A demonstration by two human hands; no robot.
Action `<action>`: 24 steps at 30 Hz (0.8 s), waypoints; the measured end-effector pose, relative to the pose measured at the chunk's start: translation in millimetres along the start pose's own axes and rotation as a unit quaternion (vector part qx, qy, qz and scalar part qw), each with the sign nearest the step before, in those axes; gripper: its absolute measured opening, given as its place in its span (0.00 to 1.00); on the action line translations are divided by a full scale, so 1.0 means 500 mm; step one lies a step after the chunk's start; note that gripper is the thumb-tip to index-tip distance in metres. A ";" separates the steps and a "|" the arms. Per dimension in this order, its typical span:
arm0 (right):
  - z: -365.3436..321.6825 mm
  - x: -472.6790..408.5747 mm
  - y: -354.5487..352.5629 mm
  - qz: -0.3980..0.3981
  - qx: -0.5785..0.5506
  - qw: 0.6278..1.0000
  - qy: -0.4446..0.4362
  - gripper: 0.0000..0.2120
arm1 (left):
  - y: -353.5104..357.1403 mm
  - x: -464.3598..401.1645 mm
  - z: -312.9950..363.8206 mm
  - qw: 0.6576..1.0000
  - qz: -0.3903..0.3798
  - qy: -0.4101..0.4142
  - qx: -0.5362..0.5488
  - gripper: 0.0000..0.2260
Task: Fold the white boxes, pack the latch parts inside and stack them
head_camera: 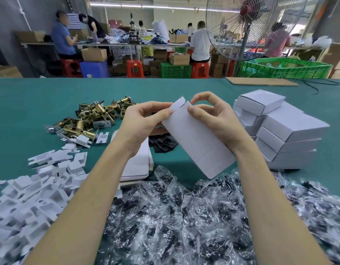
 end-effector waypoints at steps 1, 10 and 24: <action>0.000 -0.001 0.000 0.001 0.003 1.000 -0.001 0.08 | -0.001 -0.001 -0.001 1.000 0.004 0.001 -0.004 0.05; -0.003 -0.005 0.009 0.000 0.031 0.999 -0.007 0.05 | -0.009 -0.007 -0.018 0.997 0.070 -0.022 -0.012 0.02; 0.003 -0.012 0.020 -0.012 0.085 0.996 -0.009 0.05 | -0.010 -0.012 -0.020 0.990 0.085 -0.002 -0.110 0.12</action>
Point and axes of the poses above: each hand's wrist, its own x-axis away from the middle knuckle, its own y-axis out of the palm, z = x × y, the point moved 7 cm from there along -x, towards the middle knuckle, and after that the axes turned 10 degrees about -x, right-handed, at the moved point
